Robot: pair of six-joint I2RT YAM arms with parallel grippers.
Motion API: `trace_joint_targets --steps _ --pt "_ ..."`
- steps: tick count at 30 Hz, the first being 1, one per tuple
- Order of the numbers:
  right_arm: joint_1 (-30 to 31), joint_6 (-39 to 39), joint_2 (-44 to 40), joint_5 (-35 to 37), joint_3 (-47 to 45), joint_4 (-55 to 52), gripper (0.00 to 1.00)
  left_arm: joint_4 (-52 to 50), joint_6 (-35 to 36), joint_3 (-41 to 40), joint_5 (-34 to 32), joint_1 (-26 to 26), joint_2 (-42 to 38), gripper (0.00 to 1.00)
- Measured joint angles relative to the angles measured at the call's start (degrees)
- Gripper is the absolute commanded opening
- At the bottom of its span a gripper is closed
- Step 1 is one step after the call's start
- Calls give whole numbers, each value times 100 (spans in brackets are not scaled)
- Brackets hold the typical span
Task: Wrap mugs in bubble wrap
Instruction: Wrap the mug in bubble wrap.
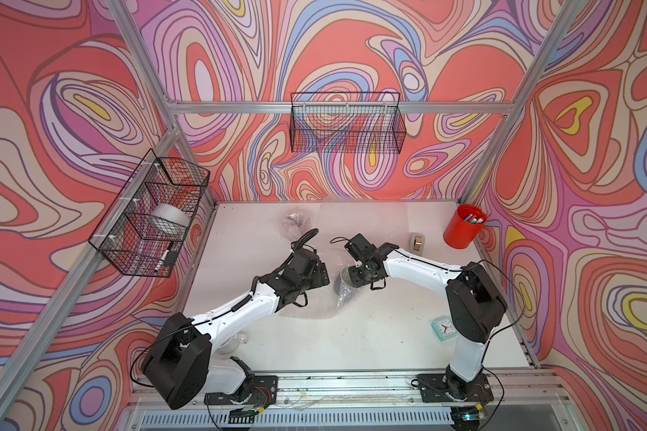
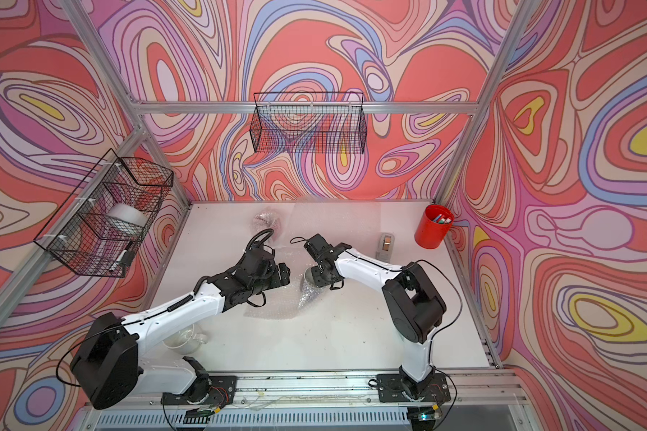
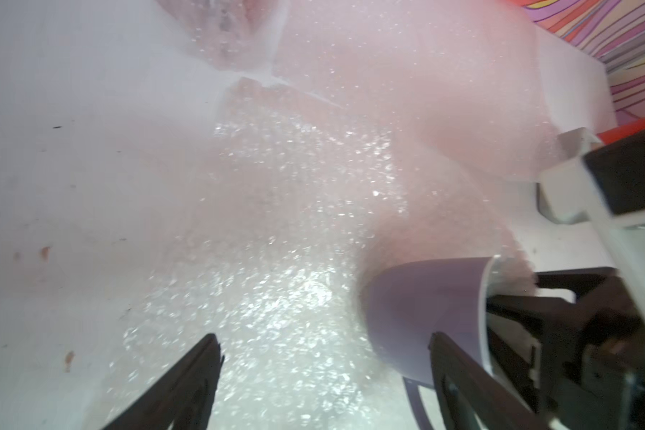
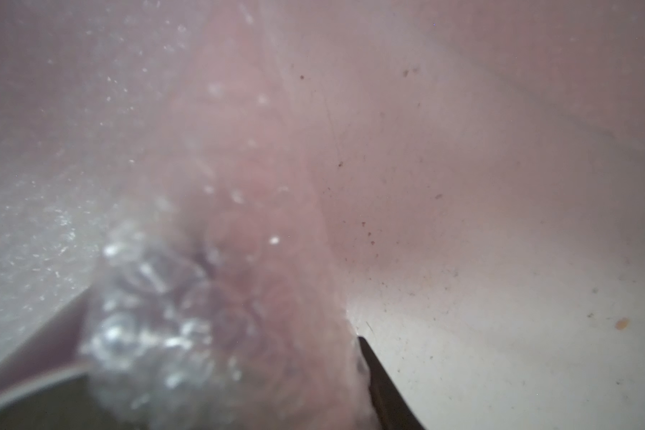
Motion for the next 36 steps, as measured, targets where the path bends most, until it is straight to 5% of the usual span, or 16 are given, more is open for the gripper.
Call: trace_joint_targets --steps 8,22,29,36 --pt "-7 -374 -275 -70 -256 37 43 -654 221 -219 190 544 0 80" --pt "-24 -638 -673 -1012 -192 452 66 -643 354 -291 501 557 -92 82" --pt "-33 -503 -1410 -905 -223 527 56 -332 503 -289 802 704 -122 80" --pt "-129 -293 -1241 -459 -234 448 48 170 704 -127 1464 728 42 79"
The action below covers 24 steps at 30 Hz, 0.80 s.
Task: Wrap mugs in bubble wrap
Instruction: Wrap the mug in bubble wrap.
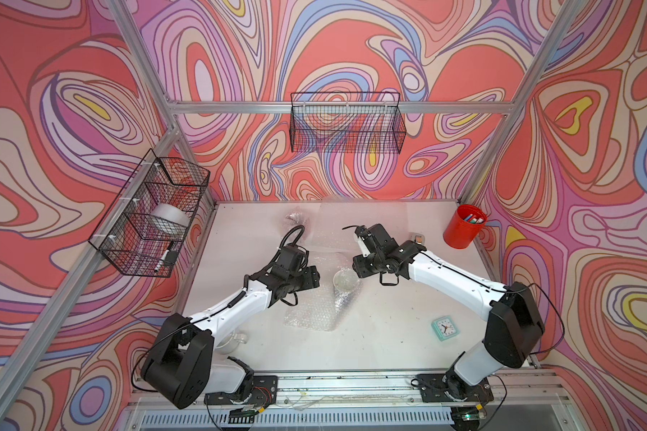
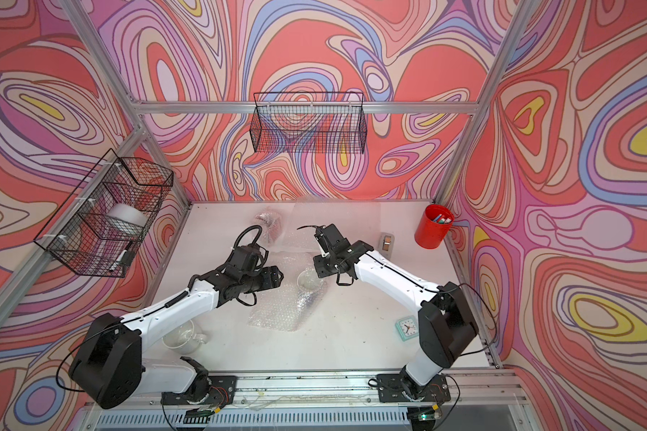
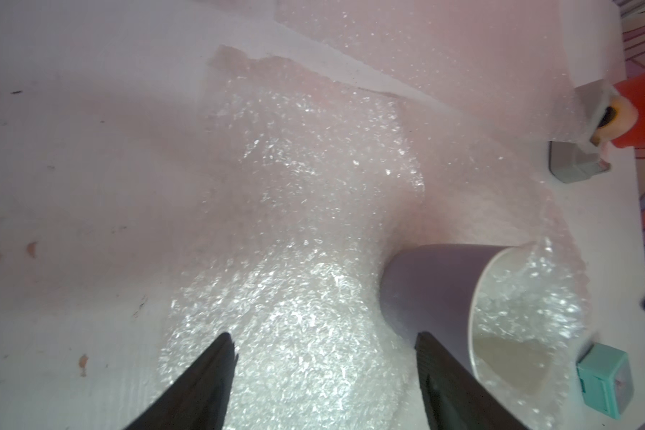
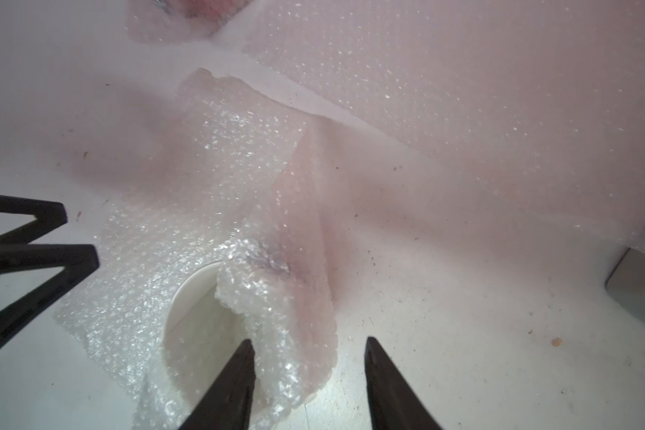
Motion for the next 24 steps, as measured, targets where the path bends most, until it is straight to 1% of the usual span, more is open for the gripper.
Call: trace_joint_targets --steps 6,15,18,24 --pt "-22 -4 507 -15 66 -59 48 247 90 219 251 -39 188 79" --pt "-15 -13 579 -107 66 -52 48 348 90 221 308 -76 256 79" --pt "-2 -13 726 -61 72 -24 48 345 85 221 254 -76 256 79" --pt "50 -42 981 -63 79 83 40 129 94 286 -85 -74 293 80"
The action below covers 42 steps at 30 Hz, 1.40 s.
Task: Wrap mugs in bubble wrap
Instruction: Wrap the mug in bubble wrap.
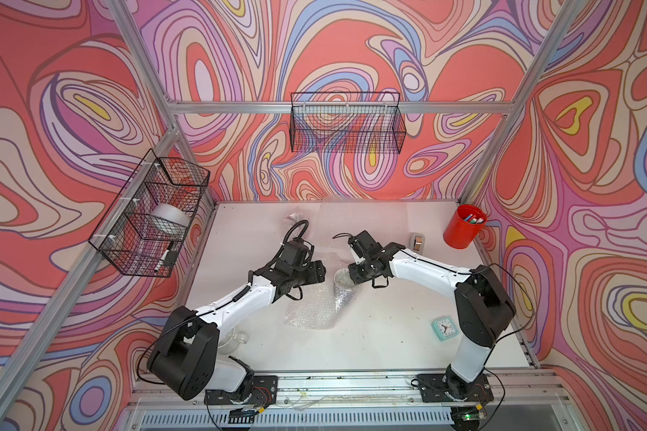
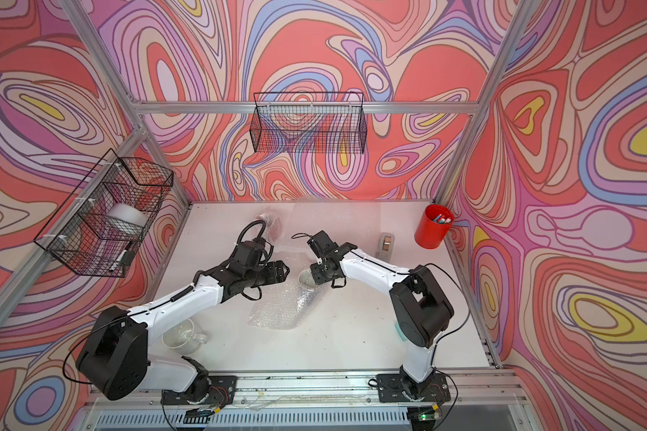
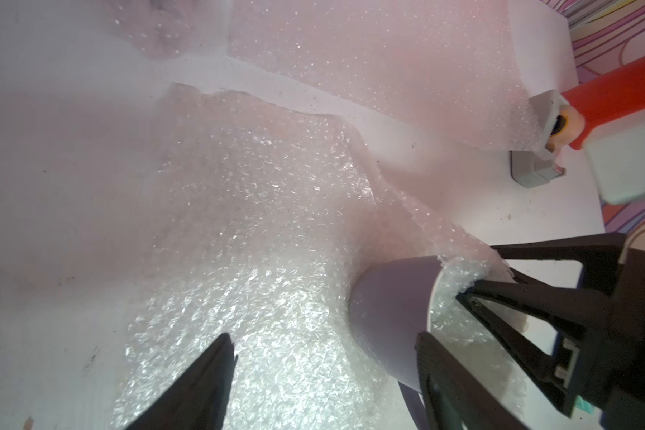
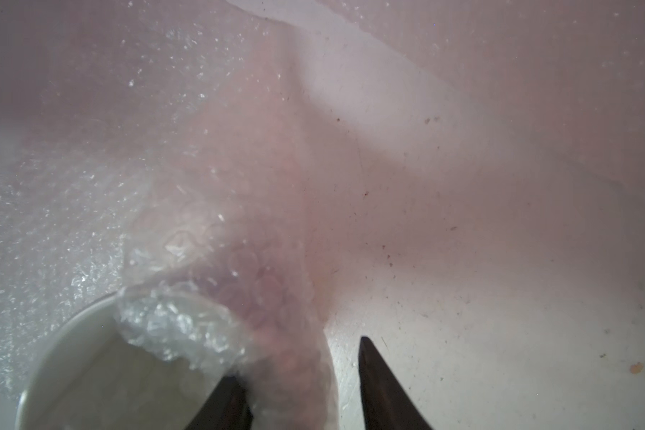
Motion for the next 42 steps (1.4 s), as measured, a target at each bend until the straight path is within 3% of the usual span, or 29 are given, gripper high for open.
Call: trace_joint_targets --steps 6,15,28,35,37,42 --pt "15 -199 0 -79 0 68 35 -422 136 420 -262 306 378 79" --pt "13 -922 70 -219 85 96 29 -905 643 1462 -295 1128 1707 57" --pt "9 -1318 138 -267 162 151 28 -1377 1029 2295 -280 1200 2723 57" --pt "9 -1320 138 -293 162 155 27 -1606 1139 2549 -468 1204 2986 68" --pt "9 -1320 138 -299 162 155 27 -1624 1152 2557 -468 1211 3034 68" --pt "7 -1320 138 -308 162 155 27 -1635 1152 2557 -402 1220 3123 56"
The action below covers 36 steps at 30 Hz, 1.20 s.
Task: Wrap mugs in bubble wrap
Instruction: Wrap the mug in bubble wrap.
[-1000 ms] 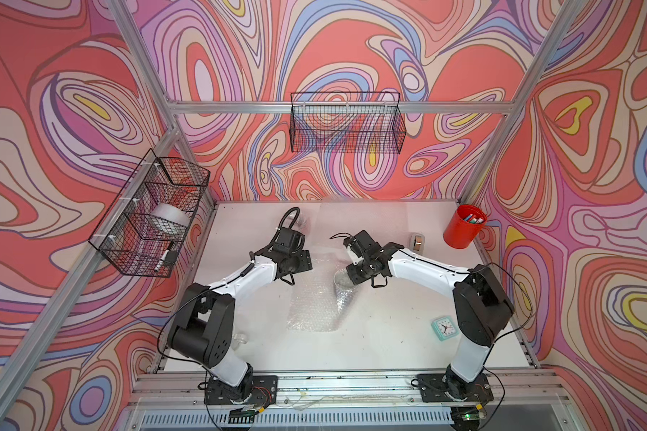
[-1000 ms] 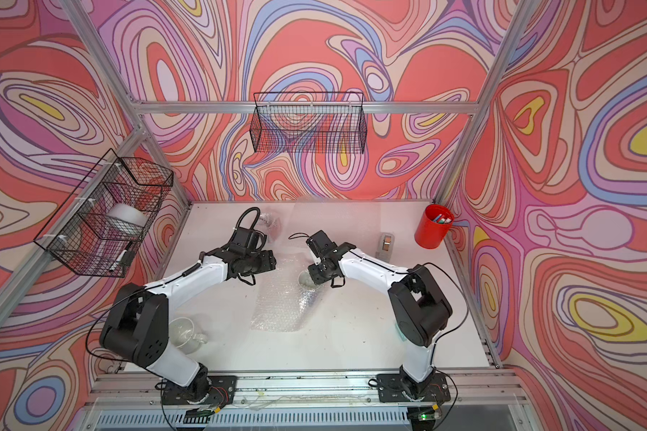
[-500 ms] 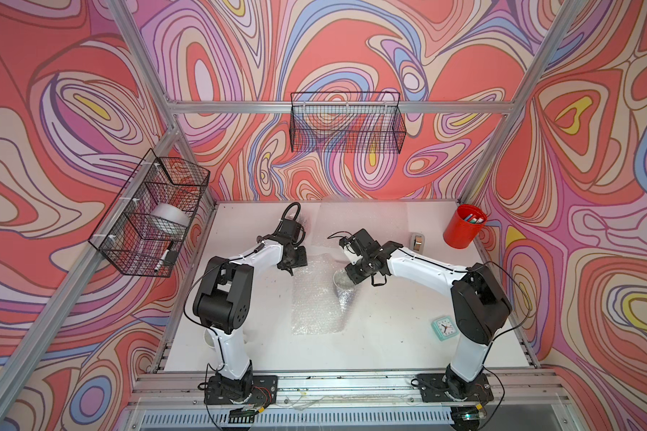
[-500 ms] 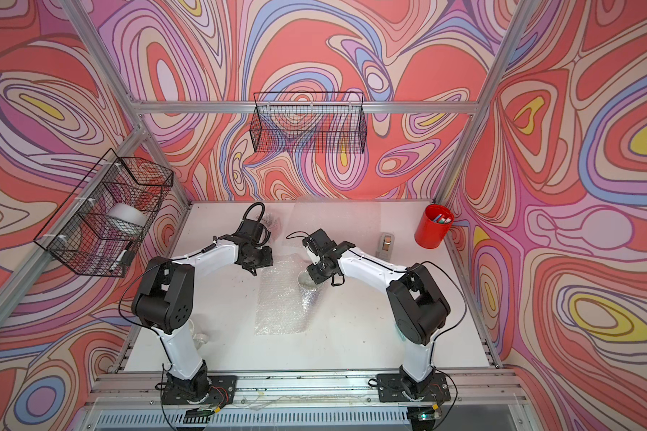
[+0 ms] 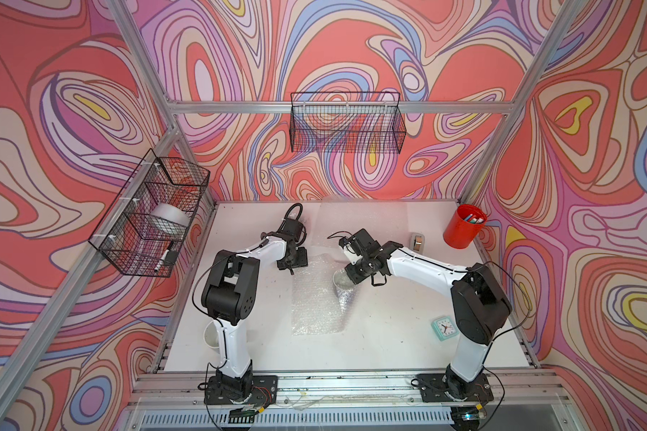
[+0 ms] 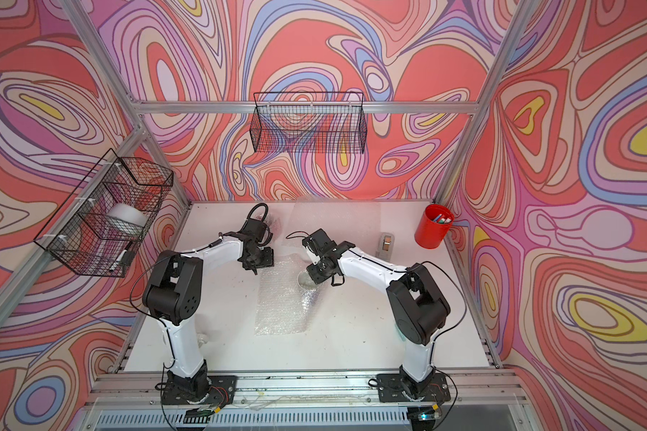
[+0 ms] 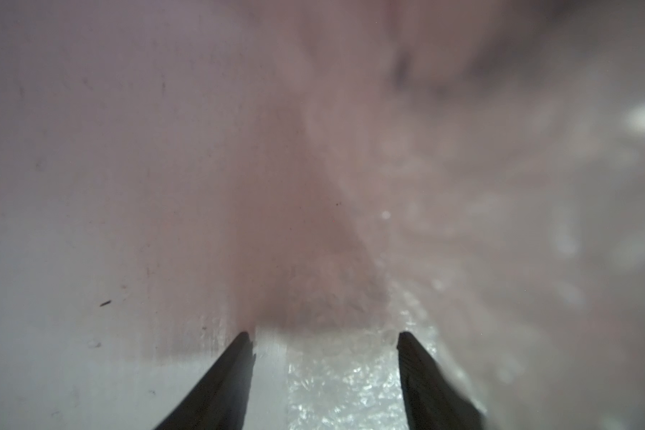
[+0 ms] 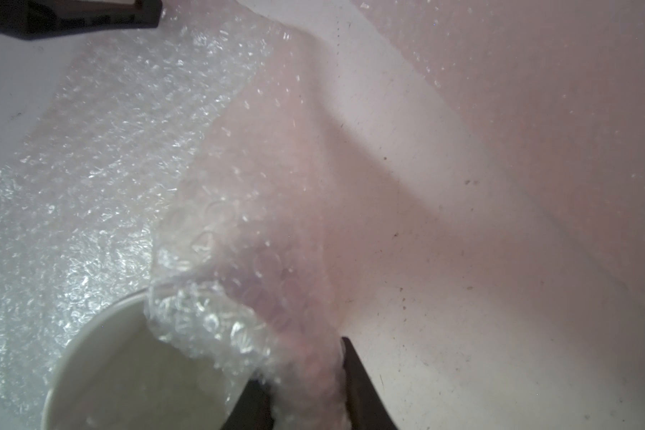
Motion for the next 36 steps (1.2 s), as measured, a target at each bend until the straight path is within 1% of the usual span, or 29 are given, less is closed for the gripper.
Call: trace_joint_targets --steps 2,6,8,12,14,16,21,24,30,33,36 --pt "0 0 2 -2 0 0 27 4 0 0 46 7 24 52" --pt "0 0 4 -17 9 0 26 35 -2 9 138 33 46 40" --pt "0 0 7 -22 11 0 26 61 -4 9 181 48 52 31" --pt "0 -2 7 -39 11 0 26 116 -4 9 319 66 57 16" --pt "0 -2 7 -39 11 0 26 155 -4 7 396 66 57 6" --pt "2 -2 9 -42 11 0 26 221 -4 -20 472 66 55 1" --pt "2 -2 11 -44 11 2 26 481 -7 -291 673 68 -116 0" --pt "2 0 13 -46 11 4 26 656 -28 -568 892 70 -437 0" --pt "2 0 13 -59 11 11 26 1274 -271 -1329 1534 24 -1591 0" --pt "2 9 13 -83 11 26 29 1556 -428 -1574 1775 -133 -2098 0" --pt "2 57 22 -142 11 57 30 1829 -610 -1775 1987 -369 -2483 0"
